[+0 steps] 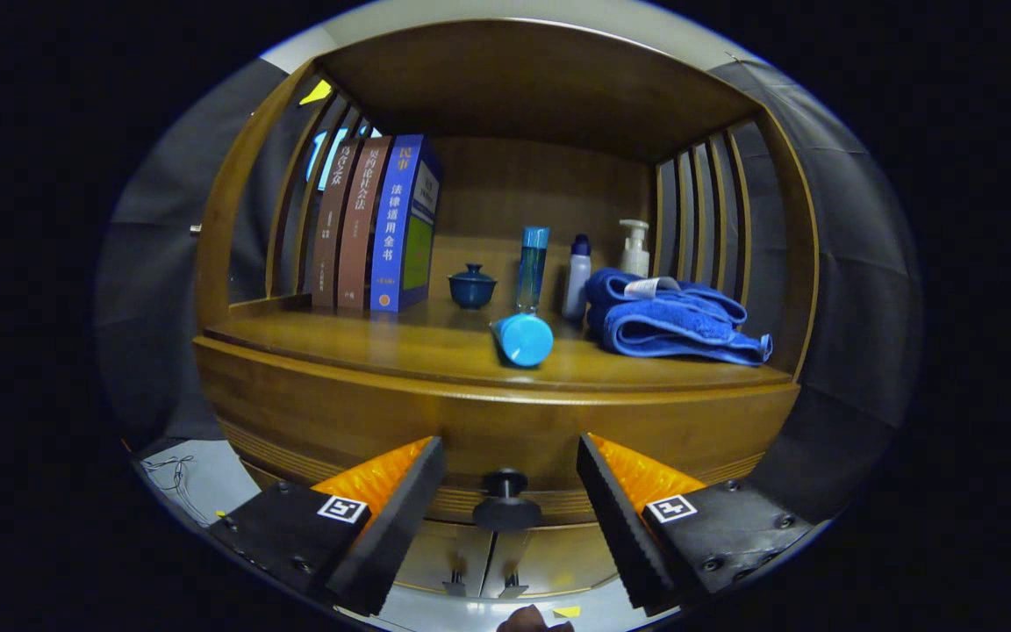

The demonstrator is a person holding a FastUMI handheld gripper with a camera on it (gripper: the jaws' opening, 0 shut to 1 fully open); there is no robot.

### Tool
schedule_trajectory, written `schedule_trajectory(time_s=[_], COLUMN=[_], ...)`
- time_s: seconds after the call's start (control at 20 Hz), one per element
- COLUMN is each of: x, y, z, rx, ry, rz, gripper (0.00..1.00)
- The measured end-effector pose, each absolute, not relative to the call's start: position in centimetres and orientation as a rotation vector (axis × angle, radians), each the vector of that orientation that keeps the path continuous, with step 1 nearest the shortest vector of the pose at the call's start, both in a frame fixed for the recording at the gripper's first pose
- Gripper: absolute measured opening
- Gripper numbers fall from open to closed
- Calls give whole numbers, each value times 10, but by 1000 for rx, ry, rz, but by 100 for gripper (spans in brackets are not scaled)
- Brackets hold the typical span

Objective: Pull open the drawer, take out the items inside it, and place them on the countertop above the cabinet.

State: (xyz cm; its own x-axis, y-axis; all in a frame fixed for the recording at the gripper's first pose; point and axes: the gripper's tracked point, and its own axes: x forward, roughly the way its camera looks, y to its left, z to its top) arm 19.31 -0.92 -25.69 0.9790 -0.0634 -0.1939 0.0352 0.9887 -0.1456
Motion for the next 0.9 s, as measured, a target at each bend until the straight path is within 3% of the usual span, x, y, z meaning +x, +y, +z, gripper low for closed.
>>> schedule_trajectory(time_s=[0.9], x=[142], y=[21], z=[-66], rx=[-96], ry=[36], rz=[8], gripper=[99])
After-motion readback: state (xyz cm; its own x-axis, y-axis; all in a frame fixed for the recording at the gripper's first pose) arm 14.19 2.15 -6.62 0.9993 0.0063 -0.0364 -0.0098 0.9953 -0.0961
